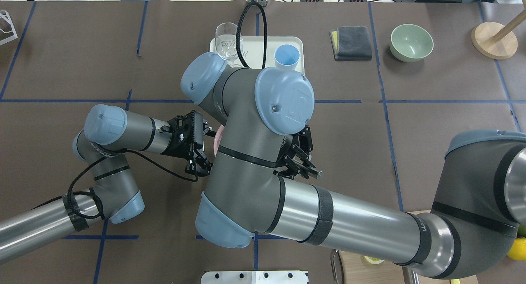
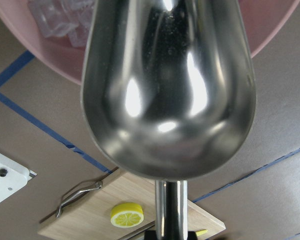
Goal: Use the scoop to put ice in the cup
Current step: 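Dig the scoop into the ice cubes while the left gripper steadies the bowl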
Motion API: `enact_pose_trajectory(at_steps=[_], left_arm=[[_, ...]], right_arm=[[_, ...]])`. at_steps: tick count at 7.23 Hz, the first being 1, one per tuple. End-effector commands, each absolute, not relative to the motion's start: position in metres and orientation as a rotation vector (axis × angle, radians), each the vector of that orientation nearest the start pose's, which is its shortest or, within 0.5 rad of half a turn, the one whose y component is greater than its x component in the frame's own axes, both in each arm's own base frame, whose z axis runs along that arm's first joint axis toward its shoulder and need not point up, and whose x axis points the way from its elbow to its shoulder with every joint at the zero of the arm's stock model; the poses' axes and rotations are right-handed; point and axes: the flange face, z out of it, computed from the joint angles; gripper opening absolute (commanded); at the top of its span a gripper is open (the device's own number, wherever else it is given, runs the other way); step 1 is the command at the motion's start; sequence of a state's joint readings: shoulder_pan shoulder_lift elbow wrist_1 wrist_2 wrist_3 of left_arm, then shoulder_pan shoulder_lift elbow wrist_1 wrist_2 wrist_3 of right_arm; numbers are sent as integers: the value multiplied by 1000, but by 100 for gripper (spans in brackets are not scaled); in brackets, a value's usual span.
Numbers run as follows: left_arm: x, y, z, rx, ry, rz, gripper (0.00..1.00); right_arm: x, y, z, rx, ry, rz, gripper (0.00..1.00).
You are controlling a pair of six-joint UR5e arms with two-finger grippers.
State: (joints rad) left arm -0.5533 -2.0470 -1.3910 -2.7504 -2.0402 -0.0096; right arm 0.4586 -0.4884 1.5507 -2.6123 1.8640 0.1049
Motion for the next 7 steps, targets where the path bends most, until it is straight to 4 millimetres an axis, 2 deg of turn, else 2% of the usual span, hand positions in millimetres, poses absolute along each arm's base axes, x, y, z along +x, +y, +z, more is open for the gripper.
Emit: enact_pose_trajectory(at_steps=[1, 7], left_arm=[[523, -426, 335, 1146, 1114, 1146, 100], [522, -426, 336, 1145, 1113, 1146, 100]], right_arm=[[-561, -391, 116, -142, -274, -1000, 0], [-589, -391, 160, -29, -358, -947, 0]])
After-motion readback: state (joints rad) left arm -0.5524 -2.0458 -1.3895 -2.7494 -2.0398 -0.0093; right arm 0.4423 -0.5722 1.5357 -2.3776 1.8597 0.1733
